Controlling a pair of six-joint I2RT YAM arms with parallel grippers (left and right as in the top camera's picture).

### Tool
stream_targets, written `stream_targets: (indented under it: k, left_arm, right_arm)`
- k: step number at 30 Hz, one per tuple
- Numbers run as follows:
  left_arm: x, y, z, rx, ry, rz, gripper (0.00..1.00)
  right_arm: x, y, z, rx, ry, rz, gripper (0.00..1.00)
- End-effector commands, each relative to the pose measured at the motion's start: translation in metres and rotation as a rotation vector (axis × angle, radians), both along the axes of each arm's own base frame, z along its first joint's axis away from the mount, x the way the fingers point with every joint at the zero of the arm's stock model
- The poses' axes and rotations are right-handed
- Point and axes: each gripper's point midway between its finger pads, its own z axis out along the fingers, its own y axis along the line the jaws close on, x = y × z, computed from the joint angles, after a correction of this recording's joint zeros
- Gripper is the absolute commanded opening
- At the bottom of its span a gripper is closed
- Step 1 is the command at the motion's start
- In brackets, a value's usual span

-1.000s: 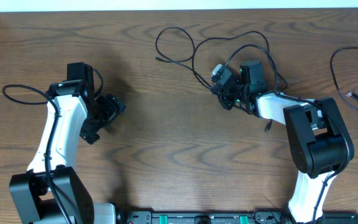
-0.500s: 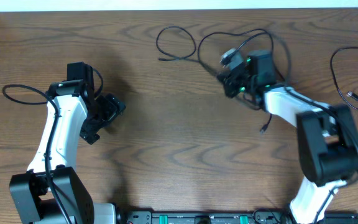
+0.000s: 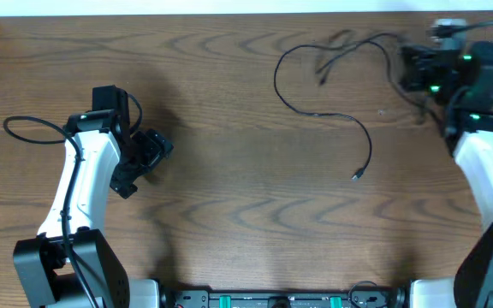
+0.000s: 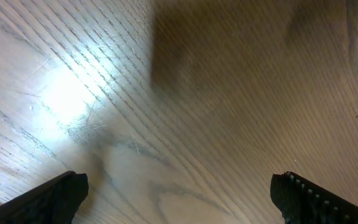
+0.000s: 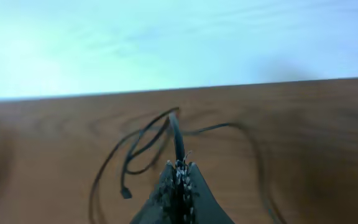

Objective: Untangle cables

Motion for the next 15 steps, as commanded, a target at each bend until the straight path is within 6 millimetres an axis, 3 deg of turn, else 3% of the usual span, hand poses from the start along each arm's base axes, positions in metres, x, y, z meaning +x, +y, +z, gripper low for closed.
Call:
stream_targets:
  k: [1, 4, 8, 12, 15]
  left_arm:
    - [0.0, 0.004, 0.0, 0.02, 0.004, 0.011, 0.99]
    - [0.0, 0.004, 0.0, 0.02, 0.004, 0.011, 0.99]
    - [0.0, 0.004, 0.0, 0.02, 0.004, 0.011, 0.99]
    - [0.0, 0.004, 0.0, 0.02, 0.004, 0.011, 0.99]
    - [0.0, 0.004, 0.0, 0.02, 0.003, 0.011, 0.99]
  right_arm:
    - [-0.002, -0.038, 0.01, 0.051, -0.001, -0.106, 0.01]
    - [-0.007, -0.051, 0.002, 0.054, 0.034, -0.135, 0.01]
    - [-0.011, -0.045, -0.009, 0.062, 0.087, -0.124, 0.01]
    - [-0.013, -0.021, -0.016, 0.051, 0.119, -0.069, 0.01]
    - [-0.015, 0.008, -0.024, 0.051, 0.153, -0.009, 0.01]
